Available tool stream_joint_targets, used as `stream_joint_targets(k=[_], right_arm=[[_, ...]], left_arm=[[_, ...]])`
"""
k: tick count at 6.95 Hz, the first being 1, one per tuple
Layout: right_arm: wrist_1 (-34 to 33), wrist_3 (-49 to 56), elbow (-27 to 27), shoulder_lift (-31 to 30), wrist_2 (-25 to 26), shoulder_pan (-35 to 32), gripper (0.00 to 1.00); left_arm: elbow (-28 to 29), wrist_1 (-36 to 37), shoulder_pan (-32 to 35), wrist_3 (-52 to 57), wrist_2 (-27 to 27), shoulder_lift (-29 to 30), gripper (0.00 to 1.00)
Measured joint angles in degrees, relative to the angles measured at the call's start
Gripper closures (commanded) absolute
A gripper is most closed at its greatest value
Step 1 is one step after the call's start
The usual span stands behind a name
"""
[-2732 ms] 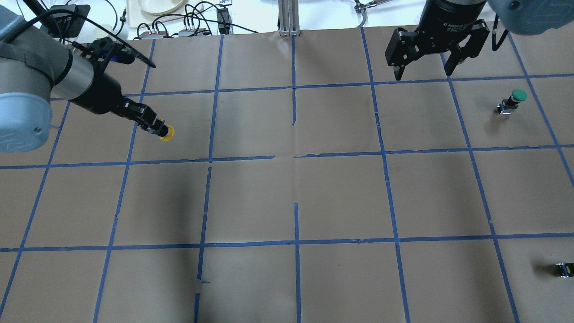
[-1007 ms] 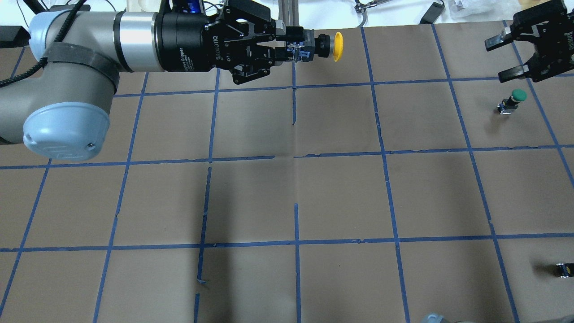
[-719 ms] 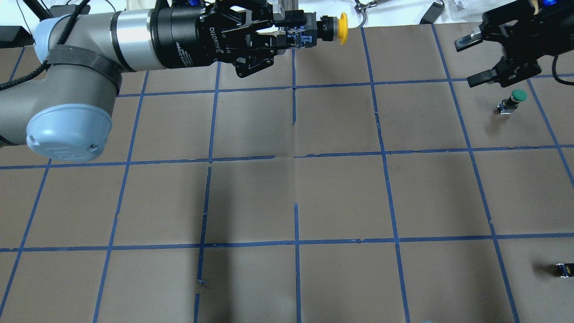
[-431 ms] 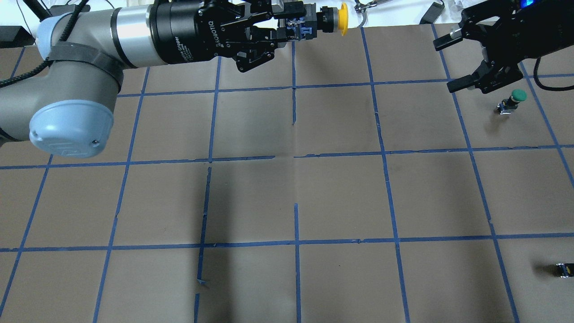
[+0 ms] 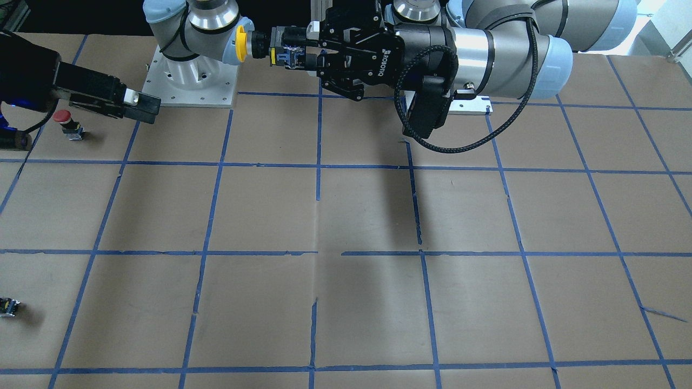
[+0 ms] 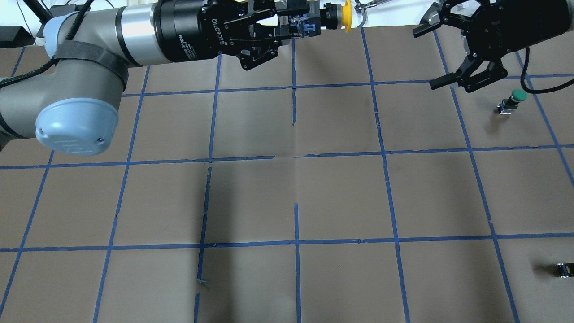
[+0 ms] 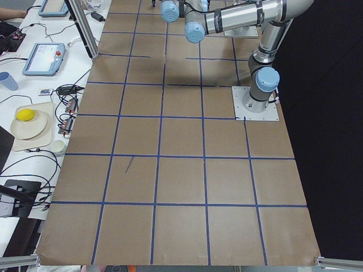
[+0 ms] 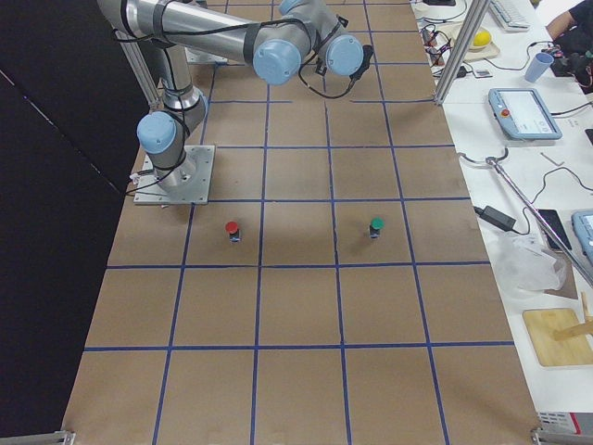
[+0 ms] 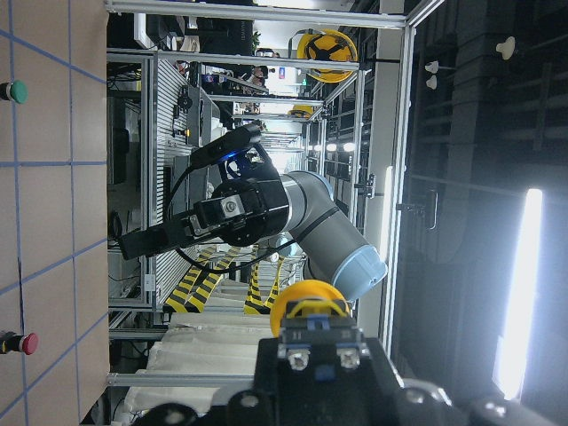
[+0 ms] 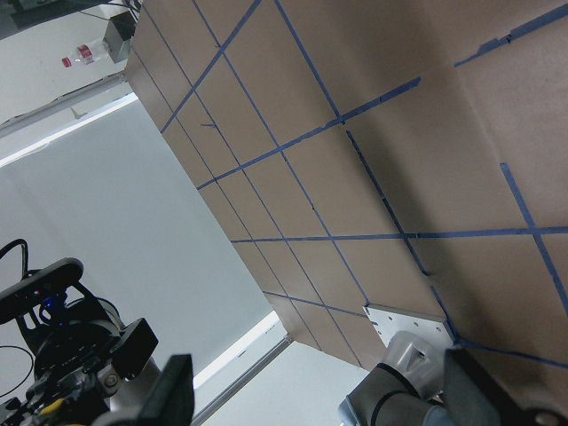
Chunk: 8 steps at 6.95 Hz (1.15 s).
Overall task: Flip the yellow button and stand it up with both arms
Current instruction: 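Hold the yellow button up with the left gripper while the right gripper approaches its cap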
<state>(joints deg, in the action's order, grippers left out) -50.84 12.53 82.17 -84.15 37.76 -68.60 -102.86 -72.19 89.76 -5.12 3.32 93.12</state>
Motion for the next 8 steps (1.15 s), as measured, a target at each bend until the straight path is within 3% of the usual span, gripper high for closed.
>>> stream_joint_targets(k=[4,6,8], right_arm=[[0.0,3.2,-2.0,1.4,-2.4,1.2,0.00],[2.2,15.0,0.2,1.8,-4.4,3.5,0.00],[6.8,24.1,2.6,1.2,-11.3,3.8,0.00]], left_arm=[[0.5,0.0,0.1,0.0,0.0,0.1,0.99],[0.6,0.1,0.1,0.0,0.0,0.1,0.99],[0.6,0.1,0.1,0.1,-0.1,0.2,0.99]])
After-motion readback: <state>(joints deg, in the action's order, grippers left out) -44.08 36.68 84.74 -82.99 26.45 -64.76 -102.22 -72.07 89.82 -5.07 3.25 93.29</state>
